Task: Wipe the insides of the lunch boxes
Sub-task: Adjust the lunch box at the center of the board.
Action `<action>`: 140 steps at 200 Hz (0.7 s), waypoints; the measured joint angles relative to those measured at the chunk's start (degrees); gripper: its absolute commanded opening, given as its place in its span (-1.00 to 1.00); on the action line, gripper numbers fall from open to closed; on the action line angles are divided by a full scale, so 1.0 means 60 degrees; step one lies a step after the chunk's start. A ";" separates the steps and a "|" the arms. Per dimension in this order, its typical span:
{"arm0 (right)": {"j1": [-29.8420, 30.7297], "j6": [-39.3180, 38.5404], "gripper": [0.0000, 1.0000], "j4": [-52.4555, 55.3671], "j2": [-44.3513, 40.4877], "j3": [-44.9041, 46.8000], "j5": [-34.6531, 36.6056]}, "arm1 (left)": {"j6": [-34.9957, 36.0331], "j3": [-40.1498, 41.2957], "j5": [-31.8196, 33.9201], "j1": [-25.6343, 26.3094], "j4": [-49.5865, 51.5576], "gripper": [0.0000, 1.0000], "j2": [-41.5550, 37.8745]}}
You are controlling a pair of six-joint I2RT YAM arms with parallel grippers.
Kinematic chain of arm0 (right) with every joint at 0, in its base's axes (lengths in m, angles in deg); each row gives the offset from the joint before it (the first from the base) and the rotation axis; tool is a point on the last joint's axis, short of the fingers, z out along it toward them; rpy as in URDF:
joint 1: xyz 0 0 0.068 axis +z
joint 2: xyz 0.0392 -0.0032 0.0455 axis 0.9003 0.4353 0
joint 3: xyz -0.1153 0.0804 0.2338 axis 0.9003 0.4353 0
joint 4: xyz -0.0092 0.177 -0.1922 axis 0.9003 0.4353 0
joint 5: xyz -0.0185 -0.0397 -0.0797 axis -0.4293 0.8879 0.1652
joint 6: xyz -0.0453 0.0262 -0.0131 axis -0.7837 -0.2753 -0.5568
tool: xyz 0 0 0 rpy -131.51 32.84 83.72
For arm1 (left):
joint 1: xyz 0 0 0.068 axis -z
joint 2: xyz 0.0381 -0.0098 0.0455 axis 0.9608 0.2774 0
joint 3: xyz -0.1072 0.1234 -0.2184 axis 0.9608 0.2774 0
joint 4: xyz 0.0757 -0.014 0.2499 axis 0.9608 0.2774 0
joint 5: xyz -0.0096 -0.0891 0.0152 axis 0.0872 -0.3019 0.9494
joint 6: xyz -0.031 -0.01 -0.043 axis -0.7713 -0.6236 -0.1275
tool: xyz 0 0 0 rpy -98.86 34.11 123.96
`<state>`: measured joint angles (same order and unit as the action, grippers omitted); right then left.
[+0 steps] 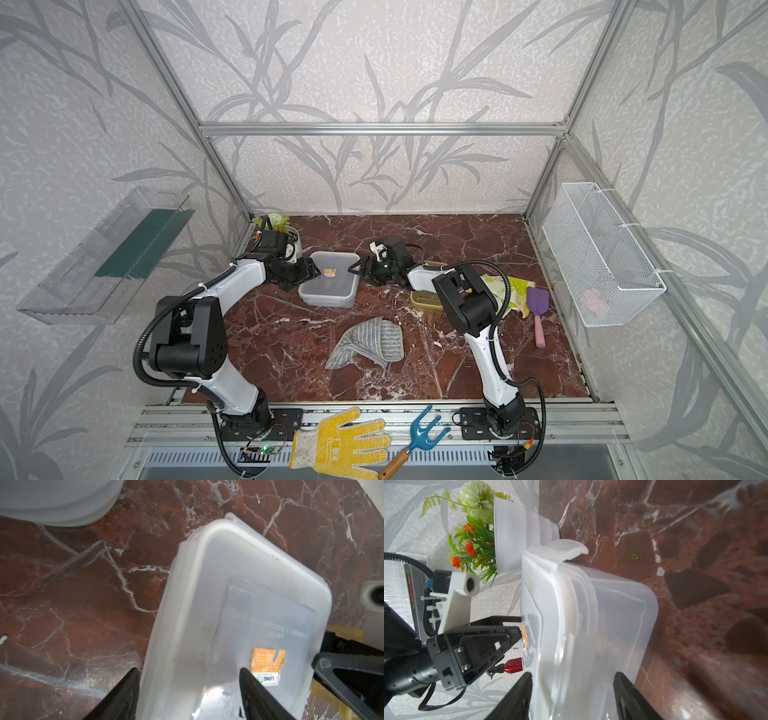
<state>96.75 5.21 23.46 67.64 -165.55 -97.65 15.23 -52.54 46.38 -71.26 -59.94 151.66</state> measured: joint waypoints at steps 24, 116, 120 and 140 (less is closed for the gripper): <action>-0.0091 -0.0007 0.26 0.0186 0.0171 -0.0368 0.0040 | -0.0131 0.0390 0.0007 0.0277 0.0084 0.49 -0.0397; -0.0178 -0.0233 0.24 0.0229 0.0131 -0.0113 -0.0131 | -0.0076 -0.0244 0.0652 0.0364 0.0900 0.56 -0.1049; -0.0178 -0.0244 0.24 0.0222 0.0131 -0.0102 -0.0138 | -0.0069 -0.0361 0.0688 0.0361 0.0951 0.56 -0.1049; -0.0197 -0.0248 0.24 0.0106 0.0109 -0.0004 -0.0197 | 0.0000 -0.0612 0.0637 0.0375 0.0918 0.55 -0.1049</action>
<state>95.57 3.73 24.10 68.29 -165.57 -98.83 15.23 -56.21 50.21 -69.01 -54.43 145.36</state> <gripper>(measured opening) 0.619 0.780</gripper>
